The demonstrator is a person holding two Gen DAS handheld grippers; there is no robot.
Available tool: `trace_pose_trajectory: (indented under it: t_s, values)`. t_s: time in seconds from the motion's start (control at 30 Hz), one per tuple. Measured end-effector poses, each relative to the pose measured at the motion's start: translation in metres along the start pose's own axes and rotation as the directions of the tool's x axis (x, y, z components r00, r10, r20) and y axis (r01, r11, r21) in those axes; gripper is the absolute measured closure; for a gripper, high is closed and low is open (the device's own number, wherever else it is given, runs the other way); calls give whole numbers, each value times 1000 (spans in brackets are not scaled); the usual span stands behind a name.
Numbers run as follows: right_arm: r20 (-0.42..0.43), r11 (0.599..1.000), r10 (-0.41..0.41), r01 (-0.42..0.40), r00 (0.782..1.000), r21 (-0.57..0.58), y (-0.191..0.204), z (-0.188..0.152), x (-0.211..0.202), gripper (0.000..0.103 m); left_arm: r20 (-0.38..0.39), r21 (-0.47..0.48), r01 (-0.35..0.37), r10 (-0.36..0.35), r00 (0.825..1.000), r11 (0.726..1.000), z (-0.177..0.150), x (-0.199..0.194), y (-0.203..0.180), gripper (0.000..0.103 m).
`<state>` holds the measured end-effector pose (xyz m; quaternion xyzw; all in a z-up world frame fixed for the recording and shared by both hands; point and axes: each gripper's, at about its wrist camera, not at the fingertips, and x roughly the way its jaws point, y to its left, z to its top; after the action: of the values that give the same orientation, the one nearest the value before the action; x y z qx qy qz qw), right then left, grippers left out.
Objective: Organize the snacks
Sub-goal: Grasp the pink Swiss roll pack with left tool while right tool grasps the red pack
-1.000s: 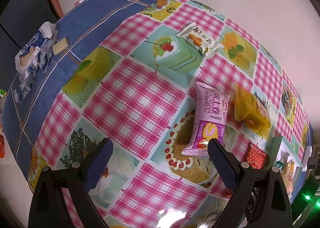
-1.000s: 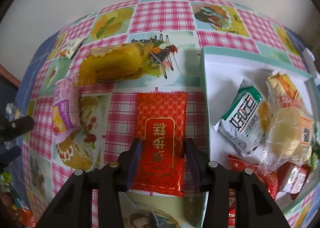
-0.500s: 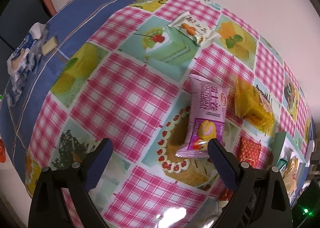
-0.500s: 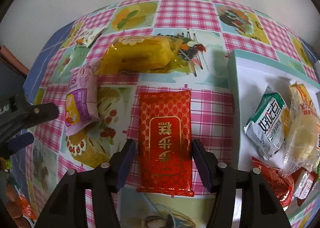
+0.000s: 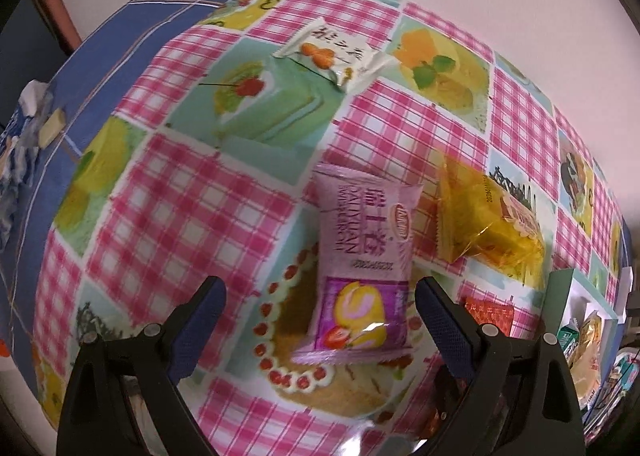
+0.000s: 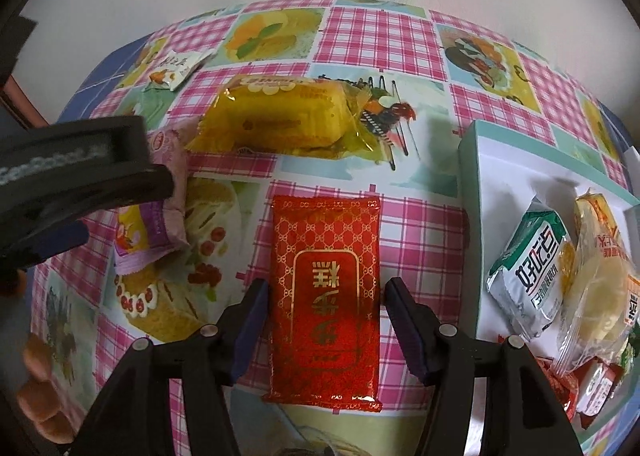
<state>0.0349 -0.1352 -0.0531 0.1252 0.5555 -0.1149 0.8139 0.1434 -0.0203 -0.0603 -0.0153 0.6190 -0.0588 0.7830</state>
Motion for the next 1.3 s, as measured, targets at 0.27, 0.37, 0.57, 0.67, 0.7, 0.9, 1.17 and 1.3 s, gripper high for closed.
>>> trace_pose_trajectory:
  t_s: [0.27, 0.37, 0.57, 0.67, 0.7, 0.9, 1.17, 1.3]
  values:
    - [5, 1000, 4, -4, 1000, 4, -2, 1, -1, 39, 1, 32, 3, -3, 1000, 999, 6, 13, -22, 34]
    - [-1, 1000, -2, 2, 1000, 0, -1, 1, -1, 39, -7, 43, 10, -10, 1000, 999, 3, 15, -25, 47]
    - [-13, 1000, -20, 20, 1000, 0, -3, -3, -3, 40, -40, 58, -14, 16, 999, 998, -6, 16, -29, 53]
    - [-21, 1000, -24, 24, 999, -2, -4, -5, -5, 42, -51, 65, -25, 28, 998, 998, -13, 16, -30, 53]
    - [-22, 1000, -25, 25, 999, -1, -5, -6, -4, 43, -55, 66, -27, 30, 998, 997, -15, 15, -30, 54]
    - [-32, 1000, -31, 31, 999, 4, -8, -12, -8, 48, -68, 69, -33, 37, 997, 997, -31, 10, -24, 56]
    - [-57, 999, -9, 11, 998, 36, -16, -25, -13, 54, -52, 53, 12, -9, 999, 999, -49, -13, -12, 57]
    - [-71, 996, 39, -32, 997, 86, -28, -32, -20, 55, -12, 51, 7, -6, 1000, 999, -49, -31, -5, 57]
